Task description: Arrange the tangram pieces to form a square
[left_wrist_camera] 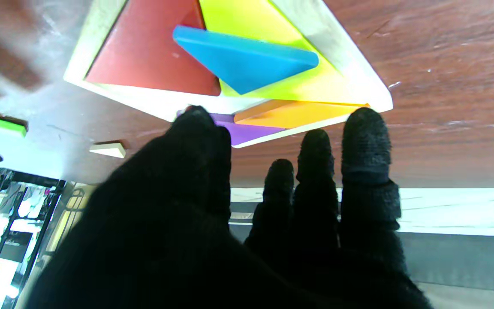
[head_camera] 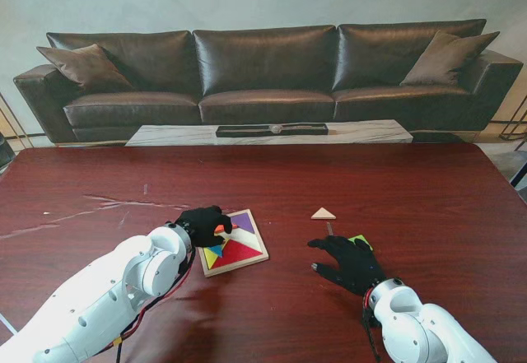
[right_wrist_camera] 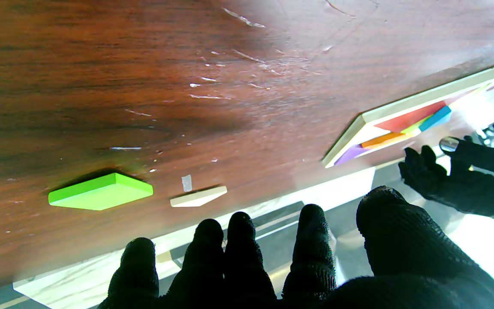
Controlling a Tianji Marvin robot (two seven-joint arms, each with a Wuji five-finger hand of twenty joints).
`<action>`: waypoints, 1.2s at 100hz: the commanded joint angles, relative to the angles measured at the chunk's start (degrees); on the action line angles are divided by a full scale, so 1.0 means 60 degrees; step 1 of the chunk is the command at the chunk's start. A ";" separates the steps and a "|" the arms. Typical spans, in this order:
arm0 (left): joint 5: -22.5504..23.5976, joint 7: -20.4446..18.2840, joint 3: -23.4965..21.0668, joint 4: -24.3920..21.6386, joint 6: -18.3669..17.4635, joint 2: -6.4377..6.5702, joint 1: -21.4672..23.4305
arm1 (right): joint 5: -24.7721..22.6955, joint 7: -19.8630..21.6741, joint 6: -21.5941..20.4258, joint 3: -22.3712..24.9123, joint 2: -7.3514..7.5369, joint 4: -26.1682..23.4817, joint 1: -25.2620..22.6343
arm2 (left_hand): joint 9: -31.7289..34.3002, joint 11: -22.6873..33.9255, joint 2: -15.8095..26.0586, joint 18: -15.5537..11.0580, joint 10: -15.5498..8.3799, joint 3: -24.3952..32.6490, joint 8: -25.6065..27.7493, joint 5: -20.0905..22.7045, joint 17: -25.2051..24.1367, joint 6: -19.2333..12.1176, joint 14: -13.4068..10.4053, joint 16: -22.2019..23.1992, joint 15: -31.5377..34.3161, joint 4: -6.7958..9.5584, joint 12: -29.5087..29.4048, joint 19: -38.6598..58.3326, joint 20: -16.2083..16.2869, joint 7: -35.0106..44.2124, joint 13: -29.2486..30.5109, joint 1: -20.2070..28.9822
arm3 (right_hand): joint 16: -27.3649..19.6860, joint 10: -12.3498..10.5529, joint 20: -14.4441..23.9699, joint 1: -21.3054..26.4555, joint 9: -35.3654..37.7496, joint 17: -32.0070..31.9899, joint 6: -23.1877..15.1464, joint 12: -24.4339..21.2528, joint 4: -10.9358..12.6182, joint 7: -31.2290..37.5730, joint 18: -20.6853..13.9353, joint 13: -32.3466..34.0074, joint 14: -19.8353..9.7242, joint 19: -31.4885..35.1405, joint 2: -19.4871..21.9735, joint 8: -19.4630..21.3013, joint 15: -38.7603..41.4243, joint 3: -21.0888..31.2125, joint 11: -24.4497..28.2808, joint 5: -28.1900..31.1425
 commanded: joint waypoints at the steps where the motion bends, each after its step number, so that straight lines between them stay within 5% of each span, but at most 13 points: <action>1: 0.0188 -0.0339 0.0030 -0.0338 0.0411 0.0032 0.0087 | -0.0027 0.0003 -0.0001 -0.0027 -0.0011 -0.0071 -0.0076 | -0.0505 0.0313 0.0356 0.0065 0.0442 0.0136 0.0407 -0.0531 -0.0037 0.0643 -0.0072 0.0321 0.0381 0.0300 0.0357 0.0174 0.0286 0.0222 -0.0355 -0.0597 | 0.0057 -0.0057 0.0176 0.0129 -0.0193 0.0024 -0.0141 -0.0066 0.0211 -0.0093 0.0107 -0.0234 -0.0257 -0.0254 0.0267 0.0189 -0.0064 -0.0224 -0.0160 -0.0295; 10: 0.0599 -0.0798 0.0090 -0.0710 0.1074 0.0108 0.0176 | -0.0029 -0.0018 -0.0012 -0.0037 -0.0014 -0.0062 -0.0069 | -0.0612 0.0455 0.0833 -0.0150 0.0625 -0.0873 0.1297 -0.0793 0.0144 0.1330 -0.0139 0.0633 0.0691 0.0324 0.0757 0.0407 0.0343 0.1271 -0.0266 -0.1019 | 0.0057 -0.0050 0.0188 0.0135 -0.0191 0.0016 -0.0149 -0.0066 0.0212 -0.0084 0.0136 -0.0234 -0.0256 -0.0278 0.0269 0.0193 -0.0066 -0.0225 -0.0160 -0.0300; 23: 0.1245 -0.0947 0.0078 -0.0998 0.1635 0.0156 0.0373 | 0.0009 -0.0028 -0.0037 -0.0060 -0.0017 -0.0039 -0.0049 | -0.0700 0.0435 0.1262 -0.0200 0.0649 -0.1936 0.1993 -0.1188 0.0141 0.1370 -0.0163 0.0725 0.0744 0.0424 0.0896 0.0473 0.0356 0.2204 -0.0321 -0.1143 | 0.0055 -0.0042 0.0199 0.0139 -0.0195 0.0009 -0.0160 -0.0069 0.0211 -0.0088 0.0143 -0.0251 -0.0254 -0.0319 0.0269 0.0189 -0.0075 -0.0231 -0.0167 -0.0305; 33: 0.1344 -0.0816 -0.0096 -0.1116 0.1793 0.0141 0.0589 | 0.0029 -0.0010 -0.0045 -0.0062 -0.0015 -0.0035 -0.0045 | -0.0773 0.0331 0.1847 -0.0039 0.0709 -0.3515 0.2386 -0.1109 -0.0079 0.0962 -0.0044 0.0672 0.0641 0.0556 0.0855 0.0398 0.0485 0.2893 -0.0480 -0.0255 | 0.0054 -0.0031 0.0210 0.0165 -0.0201 0.0013 -0.0173 -0.0076 0.0215 -0.0097 0.0127 -0.0256 -0.0258 -0.0352 0.0273 0.0184 -0.0077 -0.0224 -0.0182 -0.0310; 44: 0.1645 -0.0853 -0.0409 -0.1352 0.1765 0.0172 0.0905 | 0.0031 -0.0014 -0.0048 -0.0061 -0.0016 -0.0033 -0.0046 | -0.0638 0.0119 0.2532 0.0110 0.0744 -0.4674 0.2064 -0.0105 -0.0199 0.0271 0.0088 0.0566 0.0488 0.0672 0.0684 0.0368 0.0539 0.3709 -0.0542 0.0422 | 0.0056 -0.0030 0.0230 0.0161 -0.0195 0.0023 -0.0212 -0.0078 0.0213 -0.0113 0.0138 -0.0250 -0.0259 -0.0385 0.0269 0.0176 -0.0077 -0.0234 -0.0185 -0.0306; 56: 0.1956 -0.0893 -0.0746 -0.1601 0.1760 0.0199 0.1273 | 0.0056 -0.0006 -0.0055 -0.0093 -0.0015 -0.0009 -0.0019 | -0.0376 0.0033 0.2854 0.0324 0.0598 -0.4787 0.1221 0.1120 -0.0333 -0.0150 0.0173 0.0525 0.0429 0.0660 0.0602 0.0434 0.0650 0.3621 -0.0527 0.0572 | 0.0054 -0.0027 0.0248 0.0170 -0.0195 0.0029 -0.0213 -0.0079 0.0214 -0.0109 0.0128 -0.0256 -0.0249 -0.0414 0.0277 0.0180 -0.0083 -0.0234 -0.0186 -0.0298; 71: 0.2095 -0.0815 -0.1079 -0.1849 0.1836 0.0197 0.1700 | 0.0105 0.0017 -0.0066 -0.0164 -0.0014 0.0028 0.0035 | -0.0062 -0.0070 0.3083 0.0612 0.0382 -0.4804 0.0171 0.2338 -0.0553 -0.0008 0.0323 0.0375 0.0217 0.0685 0.0415 0.0324 0.0701 0.3233 -0.0536 0.0582 | 0.0055 -0.0031 0.0270 0.0191 -0.0193 0.0032 -0.0219 -0.0079 0.0216 -0.0108 0.0120 -0.0257 -0.0253 -0.0457 0.0290 0.0183 -0.0085 -0.0230 -0.0187 -0.0299; 120: 0.1519 -0.0488 -0.0623 -0.1268 0.2178 0.0138 0.1408 | 0.0097 0.0063 -0.0059 -0.0177 -0.0007 0.0018 0.0059 | 0.0086 -0.0131 0.3150 0.0965 0.0095 -0.4776 -0.0570 0.2805 -0.1026 0.0356 0.0490 0.0156 -0.0084 0.0722 0.0081 0.0221 0.0828 0.1507 -0.0658 0.0678 | 0.0057 -0.0039 0.0347 0.0214 -0.0196 0.0059 -0.0232 -0.0080 0.0214 -0.0101 0.0118 -0.0267 -0.0265 -0.0551 0.0306 0.0189 -0.0085 -0.0239 -0.0190 -0.0301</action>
